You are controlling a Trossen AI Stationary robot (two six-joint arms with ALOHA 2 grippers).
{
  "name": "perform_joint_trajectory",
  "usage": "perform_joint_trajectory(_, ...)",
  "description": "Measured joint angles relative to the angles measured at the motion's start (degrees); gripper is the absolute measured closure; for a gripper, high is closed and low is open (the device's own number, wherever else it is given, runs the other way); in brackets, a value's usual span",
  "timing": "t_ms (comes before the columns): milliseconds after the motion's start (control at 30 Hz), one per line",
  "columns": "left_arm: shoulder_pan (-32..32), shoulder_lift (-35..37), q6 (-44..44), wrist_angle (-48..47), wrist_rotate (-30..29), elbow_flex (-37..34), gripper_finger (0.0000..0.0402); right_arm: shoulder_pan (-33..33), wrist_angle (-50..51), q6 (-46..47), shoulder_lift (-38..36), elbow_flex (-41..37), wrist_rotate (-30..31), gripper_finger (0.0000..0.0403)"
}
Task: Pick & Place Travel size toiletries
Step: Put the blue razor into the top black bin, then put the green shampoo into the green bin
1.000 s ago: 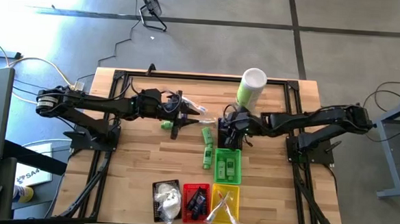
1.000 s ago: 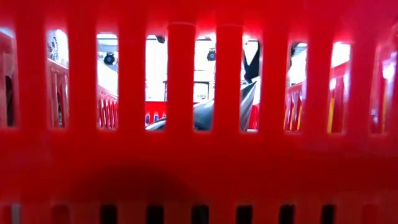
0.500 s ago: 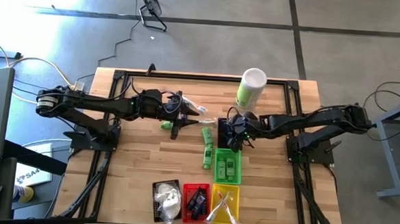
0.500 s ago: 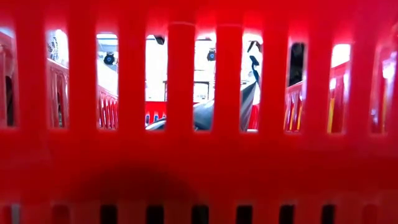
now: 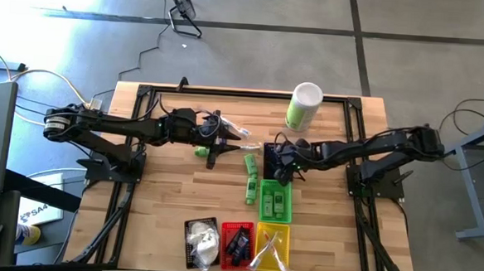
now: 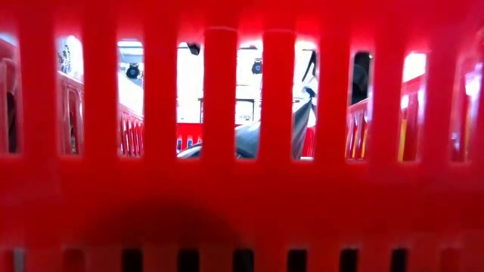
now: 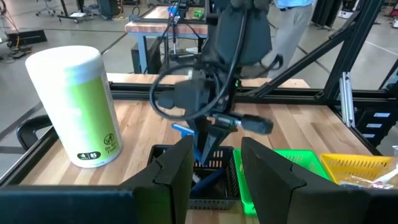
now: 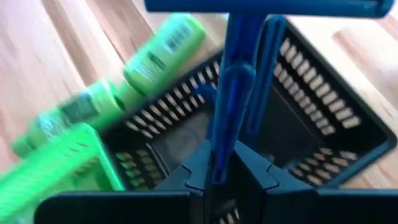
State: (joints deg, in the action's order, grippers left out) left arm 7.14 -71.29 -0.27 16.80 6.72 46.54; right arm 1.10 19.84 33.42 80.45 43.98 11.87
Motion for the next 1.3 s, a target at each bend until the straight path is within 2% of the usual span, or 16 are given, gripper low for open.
perform_joint_trajectory(733,0.0,0.0,0.0,-0.3,-0.3,0.0,0.0268,0.0,-0.3,0.8,3.8,0.0,1.0,0.0365)
perform_joint_trajectory(833,0.0,0.0,0.0,-0.3,-0.3,0.0,0.0268,0.0,-0.3,-0.1,3.8,0.0,1.7,0.0351)
perform_joint_trajectory(1100,0.0,0.0,0.0,-0.3,-0.5,0.0,0.0268,0.0,-0.3,-0.3,3.8,0.0,1.7,0.0280)
perform_joint_trajectory(1300,0.0,0.0,0.0,-0.3,-0.4,0.0,0.0268,0.0,-0.2,-0.7,2.9,0.0,1.1,0.0279)
